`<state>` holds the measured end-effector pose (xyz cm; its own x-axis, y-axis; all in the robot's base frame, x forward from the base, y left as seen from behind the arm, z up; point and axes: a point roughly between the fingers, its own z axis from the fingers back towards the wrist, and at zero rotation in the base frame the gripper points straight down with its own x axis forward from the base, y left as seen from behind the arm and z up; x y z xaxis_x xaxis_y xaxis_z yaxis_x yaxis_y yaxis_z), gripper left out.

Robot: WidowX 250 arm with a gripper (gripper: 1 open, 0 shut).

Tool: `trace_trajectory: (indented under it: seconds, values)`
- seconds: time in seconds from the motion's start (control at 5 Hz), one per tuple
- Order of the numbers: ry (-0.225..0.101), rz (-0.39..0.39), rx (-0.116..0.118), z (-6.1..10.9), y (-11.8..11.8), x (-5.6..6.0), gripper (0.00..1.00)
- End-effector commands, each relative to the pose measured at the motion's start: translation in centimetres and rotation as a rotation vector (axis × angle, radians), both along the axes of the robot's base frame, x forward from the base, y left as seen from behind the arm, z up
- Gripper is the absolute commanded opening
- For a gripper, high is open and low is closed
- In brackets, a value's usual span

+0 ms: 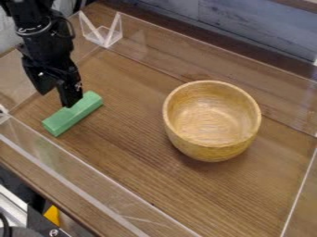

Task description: Put the green block in the brown bowl

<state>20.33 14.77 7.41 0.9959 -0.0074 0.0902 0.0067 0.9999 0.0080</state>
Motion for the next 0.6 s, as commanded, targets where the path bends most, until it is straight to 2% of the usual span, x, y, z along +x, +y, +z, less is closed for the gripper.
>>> trace_trajectory:
  seconds: [0.0, 0.4]
  values:
    - [-0.024, 0.002, 0.003, 0.13, 0.1, 0.33, 1.0]
    - [-0.029, -0.006, -0.015, -0.49, -0.33, 0.77, 1.0]
